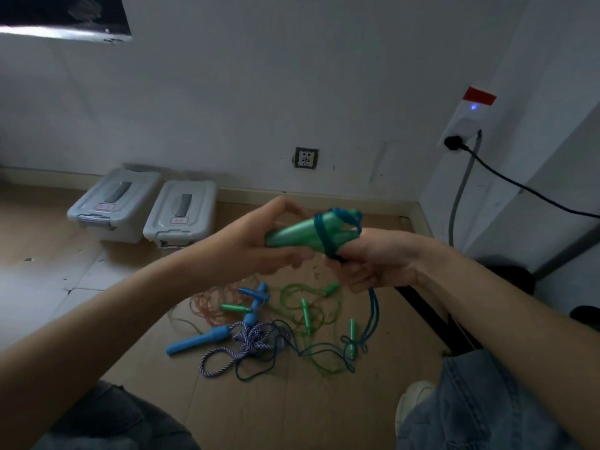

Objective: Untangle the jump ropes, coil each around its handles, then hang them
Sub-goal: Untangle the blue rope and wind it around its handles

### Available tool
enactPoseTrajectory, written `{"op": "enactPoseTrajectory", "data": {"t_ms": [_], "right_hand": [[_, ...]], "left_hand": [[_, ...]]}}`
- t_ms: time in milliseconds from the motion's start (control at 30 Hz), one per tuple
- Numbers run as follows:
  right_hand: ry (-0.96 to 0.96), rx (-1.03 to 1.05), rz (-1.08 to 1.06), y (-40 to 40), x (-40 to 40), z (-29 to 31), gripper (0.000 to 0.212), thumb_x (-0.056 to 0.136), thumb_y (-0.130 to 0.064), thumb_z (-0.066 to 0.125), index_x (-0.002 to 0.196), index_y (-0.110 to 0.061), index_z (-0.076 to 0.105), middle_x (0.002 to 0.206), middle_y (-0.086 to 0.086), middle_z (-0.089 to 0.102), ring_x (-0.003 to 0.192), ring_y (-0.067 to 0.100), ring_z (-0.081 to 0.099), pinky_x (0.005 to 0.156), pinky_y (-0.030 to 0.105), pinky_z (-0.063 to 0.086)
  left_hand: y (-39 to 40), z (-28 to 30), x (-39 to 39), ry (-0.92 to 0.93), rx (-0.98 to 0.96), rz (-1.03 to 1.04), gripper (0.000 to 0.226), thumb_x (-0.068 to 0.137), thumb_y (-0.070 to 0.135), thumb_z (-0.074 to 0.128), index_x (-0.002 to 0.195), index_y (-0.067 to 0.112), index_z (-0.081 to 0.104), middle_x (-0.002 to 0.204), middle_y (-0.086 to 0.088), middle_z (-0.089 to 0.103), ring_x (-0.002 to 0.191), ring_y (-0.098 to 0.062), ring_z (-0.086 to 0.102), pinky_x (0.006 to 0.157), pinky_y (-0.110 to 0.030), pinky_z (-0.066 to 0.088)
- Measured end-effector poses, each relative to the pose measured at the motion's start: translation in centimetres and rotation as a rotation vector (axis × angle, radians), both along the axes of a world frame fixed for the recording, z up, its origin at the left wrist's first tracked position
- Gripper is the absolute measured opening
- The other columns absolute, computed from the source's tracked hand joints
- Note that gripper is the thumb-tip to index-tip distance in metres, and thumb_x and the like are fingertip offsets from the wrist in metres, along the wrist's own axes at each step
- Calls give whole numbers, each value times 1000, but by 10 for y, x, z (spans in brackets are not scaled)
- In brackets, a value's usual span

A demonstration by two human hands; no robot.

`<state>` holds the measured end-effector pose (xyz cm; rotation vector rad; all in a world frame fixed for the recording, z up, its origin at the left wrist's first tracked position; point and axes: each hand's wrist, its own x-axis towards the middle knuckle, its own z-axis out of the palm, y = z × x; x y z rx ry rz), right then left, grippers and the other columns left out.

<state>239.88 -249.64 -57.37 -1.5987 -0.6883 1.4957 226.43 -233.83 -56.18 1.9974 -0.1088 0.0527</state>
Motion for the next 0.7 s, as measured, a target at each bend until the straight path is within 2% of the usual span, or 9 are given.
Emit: {"op": "enactPoseTrajectory", "data": {"t_ms": [67,133,233,333,400,467,533,633,700], "right_hand": [[70,55,-23,3,-6,-2,40,89,-32,47,52,-21,43,50,-7,32,43,7,28,46,19,26],[153,131,-89,7,-13,-5,39,84,-40,49,50,-21,41,54,-5,33,48,10,31,55,22,31],[254,250,-241,9,-18,-7,33,91,-37,45,67,-17,54,56,-5,34,46,8,27,52,22,30],[31,301,-204,10,-20,-4,25,92,-36,47,77,-17,54,56,-8,30,44,5,22,40,17,20],[-160,283,-97,12,-23,-3,26,96,-30,45,73,-18,52,54,-9,30,43,5,23,38,16,18],[-179,261,-37,14,-26,-1,31,98,-29,40,70,-18,50,53,-8,28,43,6,21,38,17,17],[-173,235,7,16,-28,1,33,99,-28,39,69,-18,49,52,-7,28,42,6,21,38,17,18],[-135,248,-28,15,-25,3,32,99,-25,38,69,-17,48,48,-9,31,39,5,24,37,16,20],[-125,244,-81,12,-22,4,33,99,-25,38,68,-16,48,47,-8,31,38,5,24,37,17,20]], "left_hand": [[-3,3,0,23,-168,-9,32,74,29,60,106,28,56,68,5,59,57,-8,50,49,-17,42],[-2,6,3,14,-299,26,20,75,28,59,94,24,62,65,7,57,55,-4,49,49,-16,41],[17,14,9,23,-518,226,20,71,30,60,89,21,62,61,9,59,49,-1,50,44,-12,40],[41,10,11,42,-547,401,17,77,29,61,91,20,61,65,5,59,48,-2,49,39,-11,39],[52,-2,12,79,-378,552,10,85,21,59,95,18,61,70,1,57,51,-5,50,39,-12,40],[54,-17,14,172,-91,612,15,89,20,56,103,15,56,73,0,56,56,-9,50,46,-16,44],[45,-29,17,309,73,612,14,88,23,57,95,14,49,73,0,55,57,-10,51,46,-18,46],[26,-41,21,422,385,329,21,88,25,58,89,14,39,74,3,50,56,-7,47,42,-13,40],[18,-39,17,459,470,103,21,88,23,56,91,14,38,77,2,50,57,-7,47,46,-15,41]]}}
